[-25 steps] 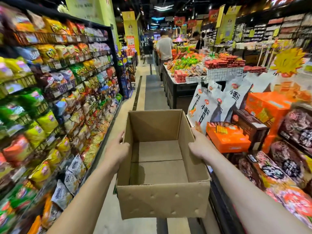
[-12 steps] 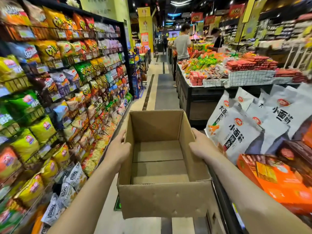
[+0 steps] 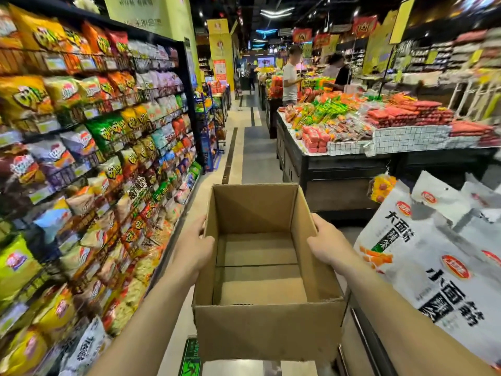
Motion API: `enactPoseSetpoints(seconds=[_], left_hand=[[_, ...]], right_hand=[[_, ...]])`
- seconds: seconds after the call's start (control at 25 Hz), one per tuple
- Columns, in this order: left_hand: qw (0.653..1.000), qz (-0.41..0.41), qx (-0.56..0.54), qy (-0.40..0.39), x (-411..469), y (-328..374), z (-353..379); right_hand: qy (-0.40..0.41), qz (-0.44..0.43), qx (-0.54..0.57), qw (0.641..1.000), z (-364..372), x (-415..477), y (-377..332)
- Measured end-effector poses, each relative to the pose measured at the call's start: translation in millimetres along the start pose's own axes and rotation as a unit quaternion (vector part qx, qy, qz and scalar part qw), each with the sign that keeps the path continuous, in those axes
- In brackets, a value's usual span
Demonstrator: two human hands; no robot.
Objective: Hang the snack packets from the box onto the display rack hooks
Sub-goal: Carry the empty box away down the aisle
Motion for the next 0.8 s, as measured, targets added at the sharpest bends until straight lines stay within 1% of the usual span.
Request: enactPoseSetpoints(seconds=[0.2, 0.44, 0.64, 0.8], left_hand=[[0.999, -0.023, 0.006, -0.021, 92.8, 4.1, 56.6], [0.998, -0.056, -0.004, -0.035, 200.4, 13.8, 134.2], [0.999, -0.023, 0.015, -0.026, 289.0, 44.1, 190.9], [0.999, -0.017, 0.015, -0.030, 344.7, 75.3, 239.8]], right_hand=[[-0.003, 0.006, 0.001, 1.000, 31.6, 94.6, 0.5], [-0.009, 0.009, -0.010, 1.000, 71.5, 228.5, 6.1], [0.002, -0.008, -0.016, 1.000, 88.9, 337.3, 0.5], [0.011, 0.014, -0.015, 1.000, 91.9, 408.4, 8.5]])
Point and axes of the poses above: each hand's wrist, its own x-axis towards the middle knuckle, its own z-axis out of the palm, y = z × x, the point moved 4 cm from there along x, towards the middle knuckle, and after that the axes turned 14 degrees about y, right-handed, at the moved point
